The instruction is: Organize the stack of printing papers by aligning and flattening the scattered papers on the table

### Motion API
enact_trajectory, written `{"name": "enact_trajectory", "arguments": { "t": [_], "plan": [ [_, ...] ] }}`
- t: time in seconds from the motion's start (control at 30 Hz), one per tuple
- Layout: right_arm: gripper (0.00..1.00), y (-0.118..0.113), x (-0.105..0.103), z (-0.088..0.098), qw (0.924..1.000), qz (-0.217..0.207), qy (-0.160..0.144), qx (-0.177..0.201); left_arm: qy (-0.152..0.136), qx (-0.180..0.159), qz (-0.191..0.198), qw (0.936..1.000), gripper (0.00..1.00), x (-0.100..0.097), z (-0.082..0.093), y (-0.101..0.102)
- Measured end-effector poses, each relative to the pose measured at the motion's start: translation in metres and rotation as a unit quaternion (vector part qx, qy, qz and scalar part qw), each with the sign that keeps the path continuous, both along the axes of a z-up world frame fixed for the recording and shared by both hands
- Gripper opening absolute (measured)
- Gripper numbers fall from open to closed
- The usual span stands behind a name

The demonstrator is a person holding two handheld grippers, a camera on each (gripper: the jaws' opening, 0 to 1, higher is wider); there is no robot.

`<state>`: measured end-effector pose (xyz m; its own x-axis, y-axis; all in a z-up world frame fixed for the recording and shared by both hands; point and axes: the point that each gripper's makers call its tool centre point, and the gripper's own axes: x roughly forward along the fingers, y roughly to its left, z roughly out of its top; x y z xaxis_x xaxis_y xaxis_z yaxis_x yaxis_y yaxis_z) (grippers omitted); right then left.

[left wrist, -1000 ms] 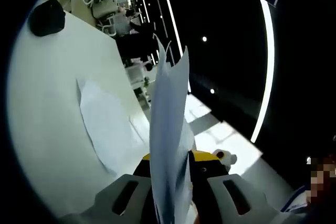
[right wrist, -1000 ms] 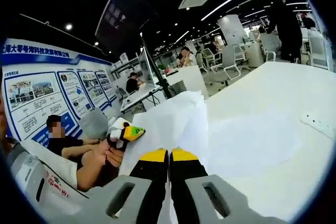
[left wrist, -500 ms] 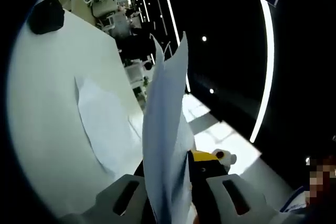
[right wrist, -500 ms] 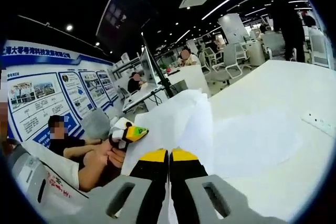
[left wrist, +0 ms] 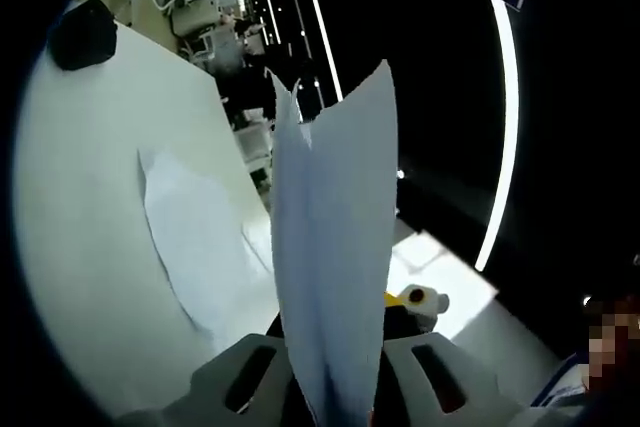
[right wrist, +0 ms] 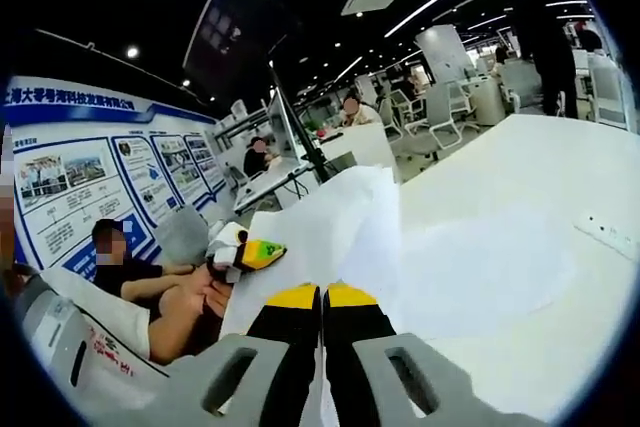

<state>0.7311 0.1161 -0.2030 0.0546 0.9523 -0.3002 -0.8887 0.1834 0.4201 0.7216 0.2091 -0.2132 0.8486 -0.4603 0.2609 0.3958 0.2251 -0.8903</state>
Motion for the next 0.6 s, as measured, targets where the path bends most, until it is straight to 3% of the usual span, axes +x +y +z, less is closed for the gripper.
{"name": "enact_trajectory", "arguments": {
  "t": [0.6],
  "plan": [
    [0.00, -0.0002, 0.0004, 0.0036, 1.0000, 0.001, 0.000, 0.005, -0.005, 0.009, 0.002, 0.9999, 0.06, -0.0013, 0.0038, -0.0016]
  ]
}}
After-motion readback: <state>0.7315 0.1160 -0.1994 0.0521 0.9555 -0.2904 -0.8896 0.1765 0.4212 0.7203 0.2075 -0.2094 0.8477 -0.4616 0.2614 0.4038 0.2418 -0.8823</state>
